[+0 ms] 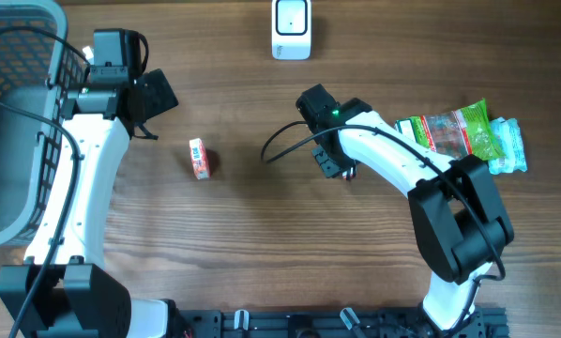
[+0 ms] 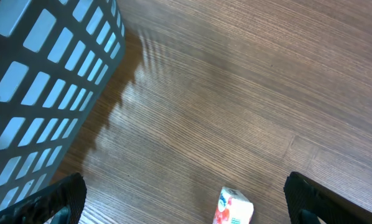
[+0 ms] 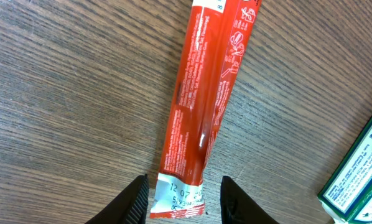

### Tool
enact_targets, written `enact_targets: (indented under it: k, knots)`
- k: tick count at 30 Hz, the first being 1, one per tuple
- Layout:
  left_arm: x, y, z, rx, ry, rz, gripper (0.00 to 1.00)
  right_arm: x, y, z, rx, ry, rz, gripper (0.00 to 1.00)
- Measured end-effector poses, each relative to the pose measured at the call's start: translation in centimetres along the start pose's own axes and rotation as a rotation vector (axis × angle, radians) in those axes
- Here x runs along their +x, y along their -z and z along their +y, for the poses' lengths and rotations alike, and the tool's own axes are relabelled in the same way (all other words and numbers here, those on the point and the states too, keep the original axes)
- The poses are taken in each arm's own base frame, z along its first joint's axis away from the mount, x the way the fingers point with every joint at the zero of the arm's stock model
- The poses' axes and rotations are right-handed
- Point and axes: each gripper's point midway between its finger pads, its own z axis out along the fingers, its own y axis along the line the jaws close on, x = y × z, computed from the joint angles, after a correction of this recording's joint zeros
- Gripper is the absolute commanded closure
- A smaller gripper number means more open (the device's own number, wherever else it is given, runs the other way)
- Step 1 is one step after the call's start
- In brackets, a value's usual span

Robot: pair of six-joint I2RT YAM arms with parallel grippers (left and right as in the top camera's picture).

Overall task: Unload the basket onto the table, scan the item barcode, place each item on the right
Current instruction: 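Carry the red stick packet rightward toward the other items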

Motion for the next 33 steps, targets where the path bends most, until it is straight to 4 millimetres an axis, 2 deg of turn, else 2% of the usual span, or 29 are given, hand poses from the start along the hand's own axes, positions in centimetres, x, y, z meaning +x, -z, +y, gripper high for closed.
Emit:
enact_targets:
  k: [3, 5, 10, 13, 17, 23, 27, 29, 33]
  knots:
    - [0.0, 0.0, 0.0, 0.0, 0.0, 0.0, 0.0, 0.0, 0.0, 0.0, -0.004, 0.002, 0.0, 0.81]
    - [0.0, 0.0, 0.0, 0.0, 0.0, 0.0, 0.0, 0.0, -0.1, -0.2, -0.008, -0.02, 0.001, 0.95]
    - [0.0, 0.0, 0.0, 0.0, 0.0, 0.0, 0.0, 0.1, -0.7, -0.8, -0.163, -0.127, 0.018, 0.96]
    - [0.0, 0.0, 0.0, 0.0, 0.0, 0.0, 0.0, 0.1, -0.7, -0.5, -0.274, -0.196, 0.026, 0.96]
    - [0.0, 0.0, 0.0, 0.0, 0.0, 0.0, 0.0, 0.0, -0.4, 0.5, -0.333, -0.231, 0.031, 0.96]
    - [0.0, 0.0, 0.0, 0.0, 0.0, 0.0, 0.0, -0.3, -0.6, 0.9, -0.35, -0.268, 0.018, 0.96]
    - [0.0, 0.0, 0.0, 0.0, 0.0, 0.0, 0.0, 0.2, -2.4, 1.4, -0.347, -0.299, 0.005, 0.96]
    - [0.0, 0.0, 0.0, 0.0, 0.0, 0.0, 0.0, -0.3, -2.3, 1.4, -0.354, -0.305, -0.041, 0.96]
    - [0.0, 0.0, 0.0, 0.0, 0.0, 0.0, 0.0, 0.4, -2.1, 1.6, -0.361, -0.297, -0.024, 0.92]
